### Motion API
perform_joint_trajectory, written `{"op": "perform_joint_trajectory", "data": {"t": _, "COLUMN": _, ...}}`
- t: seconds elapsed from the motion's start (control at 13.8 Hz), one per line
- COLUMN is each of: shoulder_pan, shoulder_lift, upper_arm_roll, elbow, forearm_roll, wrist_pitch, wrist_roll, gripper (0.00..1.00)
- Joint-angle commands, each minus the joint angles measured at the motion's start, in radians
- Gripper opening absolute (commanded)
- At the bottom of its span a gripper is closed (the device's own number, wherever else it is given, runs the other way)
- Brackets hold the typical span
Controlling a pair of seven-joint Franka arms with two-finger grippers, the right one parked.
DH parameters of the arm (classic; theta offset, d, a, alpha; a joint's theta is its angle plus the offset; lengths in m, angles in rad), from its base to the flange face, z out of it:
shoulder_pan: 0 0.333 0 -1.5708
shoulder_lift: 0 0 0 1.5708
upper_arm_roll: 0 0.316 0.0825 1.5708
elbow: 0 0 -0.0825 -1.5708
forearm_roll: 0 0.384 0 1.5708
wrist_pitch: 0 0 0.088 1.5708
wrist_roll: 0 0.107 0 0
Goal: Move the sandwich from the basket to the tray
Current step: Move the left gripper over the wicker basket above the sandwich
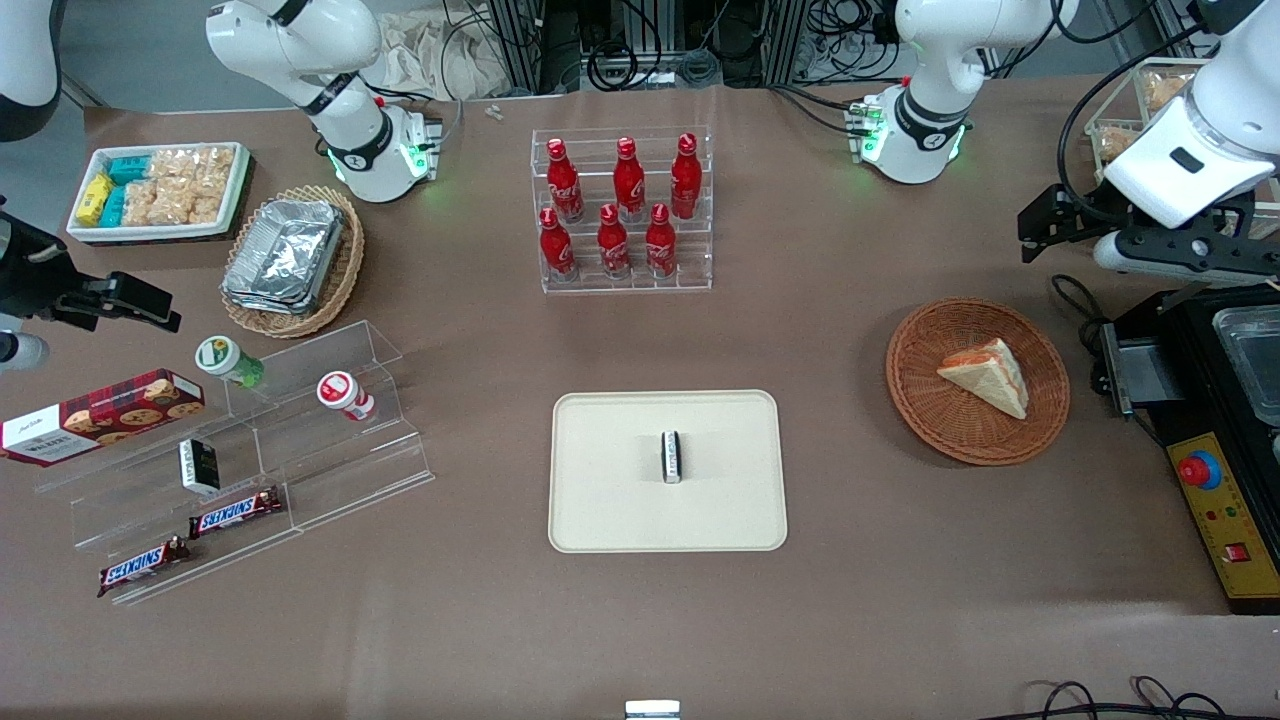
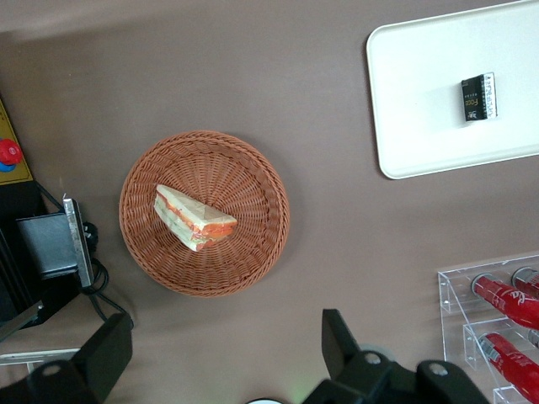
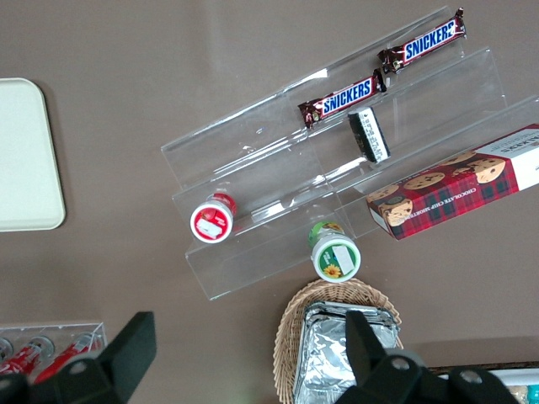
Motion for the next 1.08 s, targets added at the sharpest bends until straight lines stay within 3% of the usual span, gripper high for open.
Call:
{"op": "perform_joint_trajectory", "data": {"t": 0.0, "shoulder_pan": 0.015, "shoulder_lift": -0.007, "upper_arm_roll": -0.007, "elbow": 0.004, "forearm_roll": 0.004, "wrist_pitch": -0.014, "wrist_roll": 0.001, "gripper": 1.00}}
{"op": "perform_joint_trajectory", "data": {"t": 0.58, "shoulder_pan": 0.018, "shoulder_lift": -0.002, "upper_arm_roll": -0.004, "elbow": -0.008, "forearm_roll": 0.033, "wrist_pitch": -0.031, "wrist_roll": -0.010, "gripper": 1.00}}
{"op": "perform_joint_trajectory", "data": {"t": 1.01, "shoulder_pan": 0.024, "shoulder_lift": -0.065, "upper_arm_roll": 0.020, "elbow": -0.147, "forearm_roll": 0.033, "wrist_pitch": 0.011, "wrist_roll": -0.321, "gripper": 1.00}}
